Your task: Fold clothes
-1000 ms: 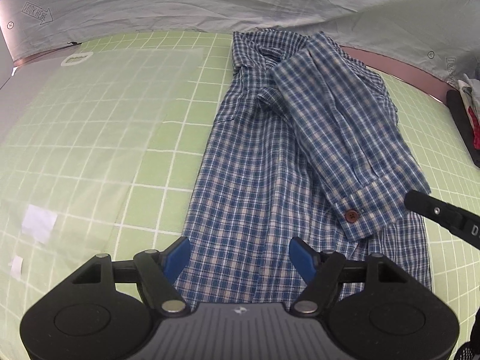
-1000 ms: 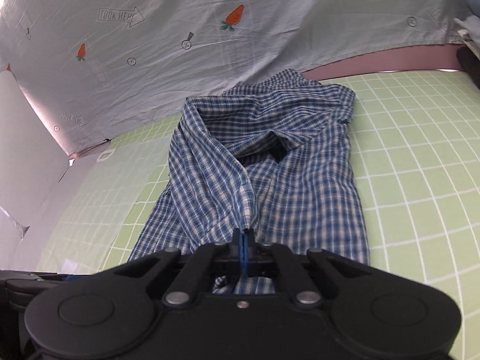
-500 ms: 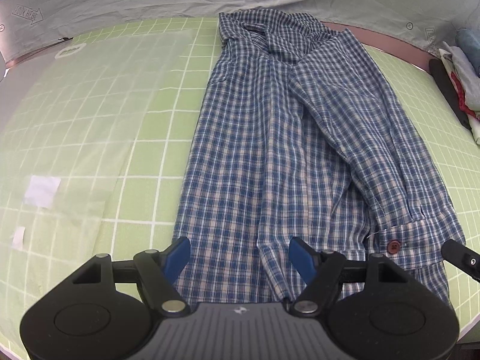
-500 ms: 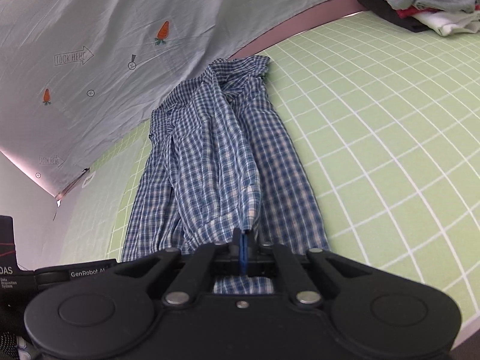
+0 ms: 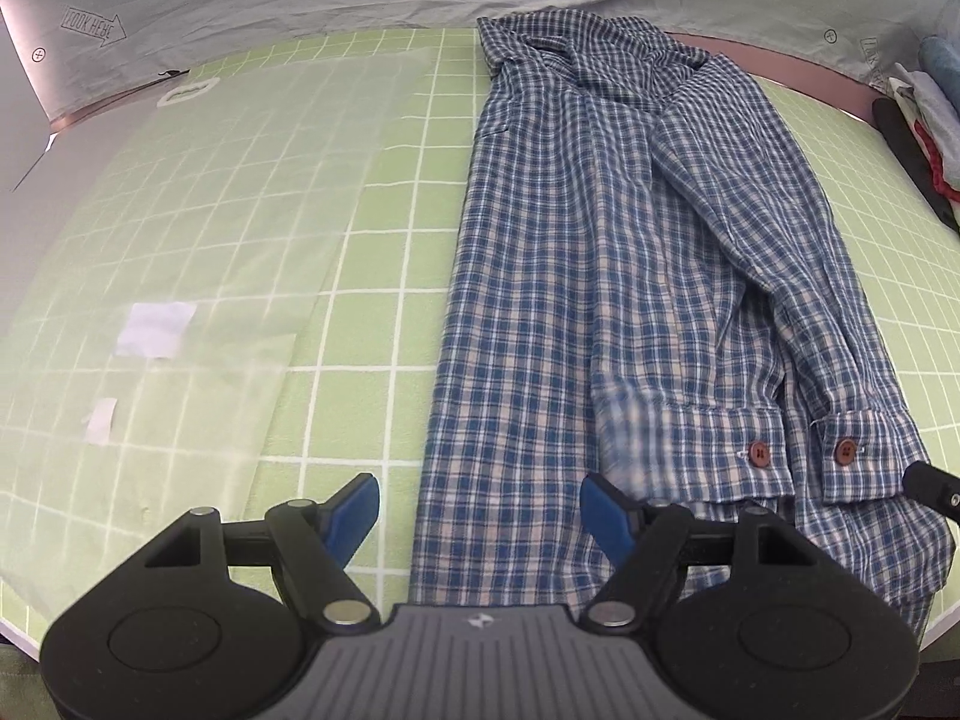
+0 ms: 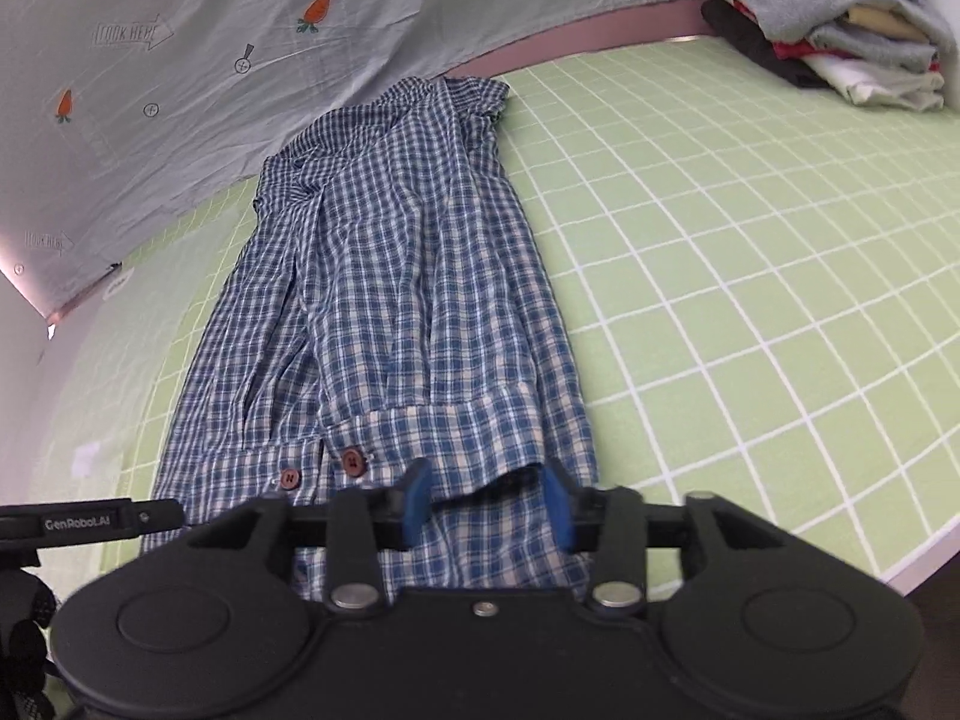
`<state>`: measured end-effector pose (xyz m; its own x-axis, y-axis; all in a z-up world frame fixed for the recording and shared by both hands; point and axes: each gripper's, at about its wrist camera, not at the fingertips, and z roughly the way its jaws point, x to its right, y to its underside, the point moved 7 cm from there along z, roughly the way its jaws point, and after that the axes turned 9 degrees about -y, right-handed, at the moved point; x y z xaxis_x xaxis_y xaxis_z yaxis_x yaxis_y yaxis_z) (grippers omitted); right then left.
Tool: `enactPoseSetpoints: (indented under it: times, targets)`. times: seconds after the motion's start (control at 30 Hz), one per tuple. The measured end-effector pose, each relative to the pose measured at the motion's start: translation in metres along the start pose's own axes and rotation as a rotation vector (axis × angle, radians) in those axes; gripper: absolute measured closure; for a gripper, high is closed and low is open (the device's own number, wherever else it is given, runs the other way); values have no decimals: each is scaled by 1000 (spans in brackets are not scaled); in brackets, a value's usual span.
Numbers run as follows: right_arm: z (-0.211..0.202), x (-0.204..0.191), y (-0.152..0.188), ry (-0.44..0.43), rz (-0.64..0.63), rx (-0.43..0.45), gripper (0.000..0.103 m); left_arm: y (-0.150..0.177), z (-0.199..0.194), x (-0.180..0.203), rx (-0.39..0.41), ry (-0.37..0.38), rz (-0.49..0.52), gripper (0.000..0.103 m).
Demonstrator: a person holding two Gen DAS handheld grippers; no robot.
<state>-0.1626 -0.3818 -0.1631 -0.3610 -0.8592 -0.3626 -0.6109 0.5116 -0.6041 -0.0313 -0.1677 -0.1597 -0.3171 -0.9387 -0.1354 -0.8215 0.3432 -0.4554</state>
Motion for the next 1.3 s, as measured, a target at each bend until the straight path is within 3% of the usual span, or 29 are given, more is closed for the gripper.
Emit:
enactPoseSetpoints:
  times: [0.13, 0.33, 0.8, 0.93, 1.03, 1.07, 1.13, 1.2, 1.3]
  targets:
    - [7, -4, 5, 50, -70, -27, 38, 14, 0, -6, -27, 7, -15, 28]
    - [13, 5, 18, 67, -48, -77, 22, 28, -4, -8, -52, 45, -20, 28]
    - [19, 3, 36, 77, -55, -116, 17, 39, -4, 3, -89, 100, 20, 29]
    - [21, 0, 37, 102, -89, -130, 19, 38, -6, 5, -87, 124, 23, 37]
    - [18, -1, 34, 116, -103, -133, 35, 35, -7, 5, -81, 121, 37, 51]
    - [18, -1, 33, 114, -104, -133, 47, 33, -7, 6, -77, 116, 46, 57]
    - [17, 0, 29, 96, -98, -136, 60, 27, -10, 5, -69, 137, 18, 84]
    - [17, 1, 27, 65, -77, -140, 83, 20, -14, 4, -60, 164, -20, 91]
    - [15, 3, 20, 27, -41, -128, 91, 9, -19, 3, -48, 205, -77, 98]
